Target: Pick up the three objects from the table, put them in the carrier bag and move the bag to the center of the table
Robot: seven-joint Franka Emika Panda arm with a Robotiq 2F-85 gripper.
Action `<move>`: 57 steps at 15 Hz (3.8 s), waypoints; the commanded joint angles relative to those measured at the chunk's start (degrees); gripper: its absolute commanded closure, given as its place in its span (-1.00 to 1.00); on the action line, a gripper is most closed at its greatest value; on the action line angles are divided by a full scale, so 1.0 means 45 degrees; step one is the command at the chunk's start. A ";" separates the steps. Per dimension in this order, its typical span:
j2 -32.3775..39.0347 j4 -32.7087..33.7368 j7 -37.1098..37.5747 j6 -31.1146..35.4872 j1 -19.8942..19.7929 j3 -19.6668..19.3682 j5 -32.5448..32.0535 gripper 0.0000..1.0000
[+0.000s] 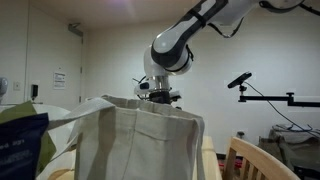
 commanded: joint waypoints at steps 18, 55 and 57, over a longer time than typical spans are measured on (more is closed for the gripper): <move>0.0357 -0.0141 0.2785 0.0412 0.1609 -0.0777 -0.3707 -1.00; -0.0182 -0.2257 0.5574 0.1913 0.1436 -0.0436 -0.3138 -1.00; -0.0155 -0.2242 0.5520 0.1888 0.1398 -0.0406 -0.3102 -1.00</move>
